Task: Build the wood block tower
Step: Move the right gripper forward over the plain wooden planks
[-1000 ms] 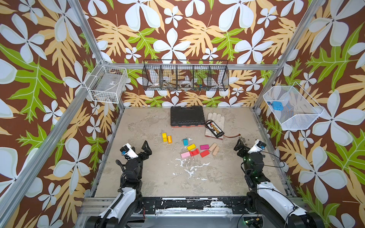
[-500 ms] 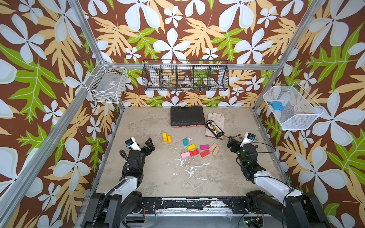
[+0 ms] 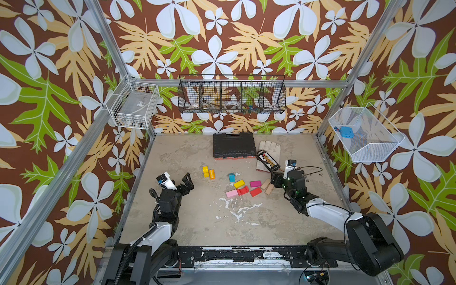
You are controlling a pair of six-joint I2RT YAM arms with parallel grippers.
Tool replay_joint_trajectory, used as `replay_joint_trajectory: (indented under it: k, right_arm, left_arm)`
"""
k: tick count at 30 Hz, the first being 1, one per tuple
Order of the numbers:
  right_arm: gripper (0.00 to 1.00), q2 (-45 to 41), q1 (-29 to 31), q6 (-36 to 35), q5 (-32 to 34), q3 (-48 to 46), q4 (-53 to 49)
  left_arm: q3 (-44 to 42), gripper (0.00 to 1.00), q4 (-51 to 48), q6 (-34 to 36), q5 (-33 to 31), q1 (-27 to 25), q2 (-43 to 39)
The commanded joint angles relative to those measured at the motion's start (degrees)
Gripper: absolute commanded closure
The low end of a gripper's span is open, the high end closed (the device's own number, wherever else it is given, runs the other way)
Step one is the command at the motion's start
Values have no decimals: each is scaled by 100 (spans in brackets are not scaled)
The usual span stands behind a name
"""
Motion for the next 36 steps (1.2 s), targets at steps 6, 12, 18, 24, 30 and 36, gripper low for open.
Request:
replay_joint_trajectory:
  k: [6,12,18,24,30,36]
  right_arm:
    - [13,336,193,-51,-532,356,-427]
    - [13,1047,184,-89,-254,986,-995]
    - [20,1781,178,-16,-657,1374,-1090]
    - [20,1748,184,81,-721,1178,-1012]
    - [19,1305,178,141,-727,722,-961]
    - [17,846,178,125,-918,242,-874]
  left_arm:
    - [-15,0,246,50,1,-11,-31]
    - [-94,0,306,65,-119,-56,-146]
    - [-61,0,342,98,-406,-102,-112]
    - [15,0,317,145,-530,-165,-44]
    - [59,0,263,159,-558,-188,-6]
    - [42,0,206,134,-547,-188,-50]
